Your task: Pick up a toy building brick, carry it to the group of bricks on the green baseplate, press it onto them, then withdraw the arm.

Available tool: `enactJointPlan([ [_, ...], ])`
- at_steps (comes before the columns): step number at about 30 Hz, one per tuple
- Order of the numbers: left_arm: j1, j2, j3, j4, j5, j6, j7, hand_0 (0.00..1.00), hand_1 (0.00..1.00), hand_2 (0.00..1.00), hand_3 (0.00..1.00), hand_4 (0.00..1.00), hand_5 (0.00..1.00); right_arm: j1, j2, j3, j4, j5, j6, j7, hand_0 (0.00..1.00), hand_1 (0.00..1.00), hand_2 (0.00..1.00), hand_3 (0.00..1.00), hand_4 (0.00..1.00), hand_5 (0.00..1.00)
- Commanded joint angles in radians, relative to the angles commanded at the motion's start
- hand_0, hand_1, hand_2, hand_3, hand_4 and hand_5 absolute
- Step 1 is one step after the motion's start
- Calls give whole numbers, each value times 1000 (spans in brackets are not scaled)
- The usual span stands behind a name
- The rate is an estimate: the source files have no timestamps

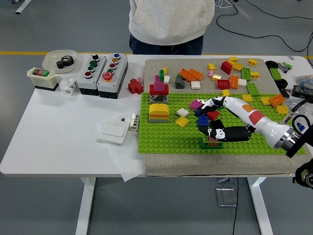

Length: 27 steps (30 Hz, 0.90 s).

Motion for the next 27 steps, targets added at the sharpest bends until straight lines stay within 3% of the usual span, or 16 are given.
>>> enactJointPlan([
  [2, 0, 0, 0, 0, 1, -1, 0, 484, 578, 641, 578, 605, 680, 1, 1, 6, 7, 66, -9, 0, 635, 626, 656, 555, 766, 460],
  [4, -1, 1, 2, 0, -2, -1, -1, 483, 578, 640, 578, 603, 676, 3, 0, 11, 8, 44, -6, -8, 612, 605, 618, 537, 739, 448],
  [19, 3, 0, -2, 2, 6, -2, 1, 482, 577, 640, 578, 606, 679, -5, -5, 26, 6, -442, -24, -8, 584, 569, 595, 531, 732, 440],
  [27, 5, 0, -5, 2, 13, -3, 2, 481, 575, 640, 578, 605, 677, -8, -4, 11, -8, -571, -11, -1, 569, 554, 591, 528, 732, 444],
])
